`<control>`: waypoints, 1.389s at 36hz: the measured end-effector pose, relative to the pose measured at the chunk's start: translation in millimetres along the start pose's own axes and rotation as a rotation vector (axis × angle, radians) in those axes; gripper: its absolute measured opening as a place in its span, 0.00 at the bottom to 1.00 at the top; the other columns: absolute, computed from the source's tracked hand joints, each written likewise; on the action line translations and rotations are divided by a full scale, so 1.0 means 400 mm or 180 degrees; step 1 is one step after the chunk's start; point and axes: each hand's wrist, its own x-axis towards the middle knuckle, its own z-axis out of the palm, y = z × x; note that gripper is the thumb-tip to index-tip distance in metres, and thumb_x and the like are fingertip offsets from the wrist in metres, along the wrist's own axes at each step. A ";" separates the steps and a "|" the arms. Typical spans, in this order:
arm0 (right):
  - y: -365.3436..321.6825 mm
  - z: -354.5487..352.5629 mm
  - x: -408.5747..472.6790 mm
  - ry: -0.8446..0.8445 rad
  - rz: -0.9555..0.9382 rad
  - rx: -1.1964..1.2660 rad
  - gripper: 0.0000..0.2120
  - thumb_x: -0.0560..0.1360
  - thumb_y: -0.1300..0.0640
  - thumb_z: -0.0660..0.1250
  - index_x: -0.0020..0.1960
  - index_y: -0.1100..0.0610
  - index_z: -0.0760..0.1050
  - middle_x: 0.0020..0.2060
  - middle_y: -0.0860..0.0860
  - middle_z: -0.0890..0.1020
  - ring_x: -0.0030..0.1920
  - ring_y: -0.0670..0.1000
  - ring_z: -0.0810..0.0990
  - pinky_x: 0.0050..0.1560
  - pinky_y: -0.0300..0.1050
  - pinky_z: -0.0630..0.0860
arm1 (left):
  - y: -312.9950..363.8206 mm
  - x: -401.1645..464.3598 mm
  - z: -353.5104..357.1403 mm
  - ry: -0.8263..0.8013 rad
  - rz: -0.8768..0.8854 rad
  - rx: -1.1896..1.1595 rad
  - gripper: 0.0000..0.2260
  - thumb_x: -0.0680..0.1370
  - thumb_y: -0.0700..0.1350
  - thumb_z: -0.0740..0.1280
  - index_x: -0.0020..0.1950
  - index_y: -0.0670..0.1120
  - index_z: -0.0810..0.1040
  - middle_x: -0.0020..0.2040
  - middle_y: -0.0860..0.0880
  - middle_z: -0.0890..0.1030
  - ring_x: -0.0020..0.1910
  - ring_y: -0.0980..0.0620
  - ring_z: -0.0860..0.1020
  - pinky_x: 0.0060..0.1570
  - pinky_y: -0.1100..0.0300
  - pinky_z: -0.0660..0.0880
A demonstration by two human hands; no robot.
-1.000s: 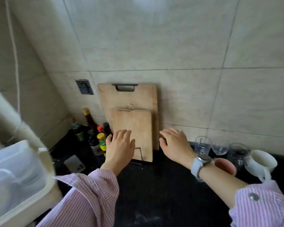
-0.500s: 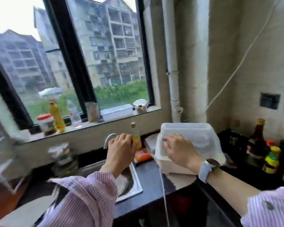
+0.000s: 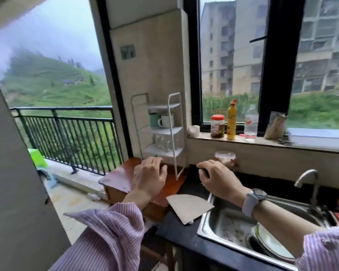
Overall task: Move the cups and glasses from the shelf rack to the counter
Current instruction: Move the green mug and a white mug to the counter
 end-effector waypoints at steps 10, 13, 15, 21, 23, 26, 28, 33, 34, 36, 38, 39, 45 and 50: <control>-0.069 0.274 0.408 -0.0173 -0.0393 0.0379 0.14 0.77 0.54 0.56 0.56 0.57 0.75 0.54 0.55 0.80 0.57 0.56 0.76 0.57 0.50 0.74 | -0.316 0.249 0.066 0.0018 -0.0403 0.0062 0.12 0.78 0.48 0.59 0.57 0.44 0.74 0.57 0.44 0.78 0.55 0.44 0.76 0.56 0.49 0.72; -0.055 0.323 0.558 -0.0168 -0.0397 0.0464 0.14 0.77 0.56 0.57 0.59 0.58 0.74 0.56 0.55 0.80 0.58 0.55 0.75 0.58 0.46 0.70 | -0.380 0.373 0.093 0.0022 -0.0475 -0.0009 0.12 0.78 0.47 0.58 0.57 0.43 0.74 0.57 0.43 0.77 0.55 0.44 0.75 0.57 0.48 0.72; -0.047 0.351 0.646 -0.0178 -0.0386 0.0469 0.15 0.77 0.57 0.57 0.60 0.59 0.74 0.56 0.56 0.80 0.58 0.55 0.76 0.59 0.45 0.70 | -0.418 0.443 0.113 0.0048 -0.0494 -0.0076 0.11 0.78 0.47 0.58 0.56 0.43 0.74 0.56 0.43 0.77 0.55 0.43 0.76 0.56 0.47 0.73; -0.025 0.447 0.834 -0.0244 -0.0242 0.0574 0.15 0.77 0.57 0.56 0.62 0.60 0.72 0.58 0.57 0.79 0.58 0.55 0.76 0.60 0.45 0.70 | -0.530 0.592 0.196 0.0122 -0.0504 -0.0228 0.10 0.78 0.45 0.59 0.56 0.42 0.74 0.54 0.42 0.78 0.52 0.44 0.76 0.52 0.53 0.72; -0.016 0.484 0.883 -0.0258 -0.0150 0.0597 0.16 0.77 0.57 0.56 0.63 0.60 0.71 0.58 0.57 0.79 0.57 0.55 0.77 0.59 0.45 0.71 | -0.565 0.637 0.235 0.0073 -0.0499 -0.0323 0.11 0.78 0.44 0.59 0.57 0.41 0.74 0.56 0.42 0.77 0.53 0.44 0.76 0.54 0.51 0.73; -0.001 0.535 0.956 -0.0277 0.0012 0.0628 0.15 0.77 0.58 0.56 0.62 0.59 0.71 0.57 0.58 0.78 0.56 0.56 0.77 0.57 0.46 0.71 | -0.615 0.711 0.301 -0.0023 -0.0500 -0.0522 0.12 0.77 0.42 0.60 0.59 0.40 0.74 0.57 0.40 0.77 0.55 0.42 0.76 0.56 0.49 0.73; 0.012 0.570 1.007 -0.0283 0.0145 0.0668 0.16 0.77 0.59 0.56 0.64 0.61 0.69 0.59 0.59 0.77 0.58 0.57 0.75 0.59 0.47 0.70 | -0.646 0.763 0.348 -0.0082 -0.0519 -0.0683 0.13 0.77 0.42 0.60 0.60 0.41 0.73 0.58 0.40 0.77 0.56 0.42 0.76 0.56 0.48 0.74; 0.036 0.648 1.144 -0.0039 0.0736 0.0978 0.17 0.77 0.61 0.55 0.64 0.63 0.69 0.60 0.61 0.77 0.60 0.62 0.74 0.58 0.51 0.70 | -0.715 0.908 0.469 -0.0155 -0.0457 -0.1311 0.13 0.77 0.42 0.61 0.61 0.42 0.73 0.59 0.43 0.78 0.56 0.48 0.76 0.56 0.61 0.69; 0.042 0.663 1.172 0.0031 0.0873 0.1071 0.15 0.77 0.61 0.55 0.62 0.62 0.71 0.57 0.61 0.79 0.57 0.63 0.75 0.55 0.53 0.71 | -0.724 0.938 0.492 -0.0206 -0.0441 -0.1479 0.13 0.77 0.42 0.61 0.61 0.42 0.73 0.59 0.43 0.78 0.55 0.50 0.76 0.55 0.63 0.68; 0.054 0.691 1.229 0.0159 0.1173 0.1301 0.09 0.76 0.62 0.55 0.49 0.58 0.74 0.43 0.59 0.79 0.46 0.62 0.76 0.43 0.53 0.72 | -0.741 0.998 0.536 -0.0346 -0.0453 -0.1804 0.14 0.78 0.42 0.61 0.63 0.42 0.72 0.59 0.45 0.78 0.53 0.55 0.74 0.53 0.68 0.67; 0.064 0.716 1.284 0.0233 0.1394 0.1473 0.08 0.75 0.64 0.54 0.43 0.54 0.69 0.37 0.52 0.74 0.42 0.55 0.71 0.36 0.45 0.68 | -0.755 1.054 0.582 -0.0504 -0.0488 -0.2038 0.14 0.78 0.43 0.61 0.64 0.43 0.71 0.60 0.46 0.78 0.53 0.57 0.73 0.51 0.69 0.66; 0.068 0.726 1.309 0.0262 0.1474 0.1555 0.07 0.76 0.65 0.53 0.45 0.58 0.70 0.39 0.53 0.73 0.43 0.53 0.70 0.37 0.45 0.67 | -0.760 1.080 0.606 -0.0579 -0.0507 -0.2151 0.14 0.78 0.43 0.61 0.64 0.43 0.71 0.60 0.46 0.77 0.54 0.56 0.73 0.52 0.67 0.66; 0.099 0.772 1.408 0.0586 0.1773 0.2238 0.06 0.76 0.62 0.56 0.48 0.59 0.71 0.42 0.58 0.75 0.43 0.54 0.73 0.45 0.47 0.71 | -0.748 1.197 0.729 -0.0813 -0.0540 -0.3189 0.05 0.78 0.40 0.60 0.53 0.44 0.73 0.43 0.54 0.77 0.41 0.58 0.76 0.34 0.76 0.70; 0.125 0.780 1.433 0.0628 0.1862 0.2468 0.10 0.72 0.67 0.58 0.38 0.54 0.70 0.33 0.50 0.71 0.36 0.47 0.68 0.38 0.40 0.65 | -0.741 1.243 0.787 -0.0871 -0.0390 -0.3395 0.07 0.78 0.38 0.59 0.42 0.42 0.74 0.36 0.51 0.75 0.32 0.61 0.73 0.33 0.71 0.69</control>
